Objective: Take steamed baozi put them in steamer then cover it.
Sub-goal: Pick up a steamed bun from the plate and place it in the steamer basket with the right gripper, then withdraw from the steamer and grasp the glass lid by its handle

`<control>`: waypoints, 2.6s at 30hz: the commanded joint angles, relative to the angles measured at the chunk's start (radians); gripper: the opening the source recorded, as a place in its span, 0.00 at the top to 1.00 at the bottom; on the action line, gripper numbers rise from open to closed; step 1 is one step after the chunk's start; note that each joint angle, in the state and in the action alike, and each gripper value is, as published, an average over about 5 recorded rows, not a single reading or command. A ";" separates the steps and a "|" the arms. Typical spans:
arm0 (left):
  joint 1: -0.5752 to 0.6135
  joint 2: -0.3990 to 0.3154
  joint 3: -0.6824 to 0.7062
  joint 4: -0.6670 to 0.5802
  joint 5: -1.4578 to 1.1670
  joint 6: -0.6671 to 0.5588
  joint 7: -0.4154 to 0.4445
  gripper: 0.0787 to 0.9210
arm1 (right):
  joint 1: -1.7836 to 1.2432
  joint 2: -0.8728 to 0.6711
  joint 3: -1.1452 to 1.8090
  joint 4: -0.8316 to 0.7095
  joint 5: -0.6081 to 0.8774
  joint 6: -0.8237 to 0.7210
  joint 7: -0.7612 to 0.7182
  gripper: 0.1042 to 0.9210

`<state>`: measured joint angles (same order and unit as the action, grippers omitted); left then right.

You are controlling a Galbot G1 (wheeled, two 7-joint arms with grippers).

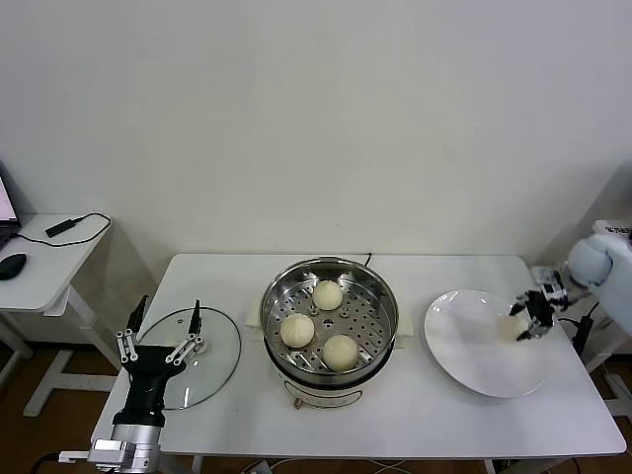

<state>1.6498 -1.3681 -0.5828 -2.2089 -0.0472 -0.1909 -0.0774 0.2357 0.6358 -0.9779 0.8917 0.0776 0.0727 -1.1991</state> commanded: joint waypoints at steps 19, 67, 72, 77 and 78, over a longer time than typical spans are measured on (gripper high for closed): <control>-0.006 0.000 0.010 -0.014 0.003 0.006 0.000 0.12 | 0.728 0.368 -0.617 0.604 0.571 -0.269 0.015 0.33; -0.013 -0.003 0.001 0.003 0.002 0.003 -0.004 0.12 | 0.452 0.376 -0.539 0.531 0.374 -0.289 0.154 0.14; -0.013 -0.001 0.006 0.006 0.022 0.002 -0.007 0.12 | 0.439 0.299 -0.382 0.583 0.391 -0.286 0.155 0.12; -0.026 0.014 0.007 0.013 0.093 0.004 -0.014 0.12 | 0.318 0.174 -0.109 0.660 0.495 -0.202 0.530 0.12; -0.031 0.019 0.008 0.015 0.115 0.005 -0.017 0.12 | 0.269 0.158 -0.063 0.675 0.514 -0.171 0.693 0.12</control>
<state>1.6297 -1.3619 -0.5757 -2.1990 -0.0189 -0.1882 -0.0892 0.6496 0.9321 -1.3659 1.4763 0.4956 -0.1908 -0.9842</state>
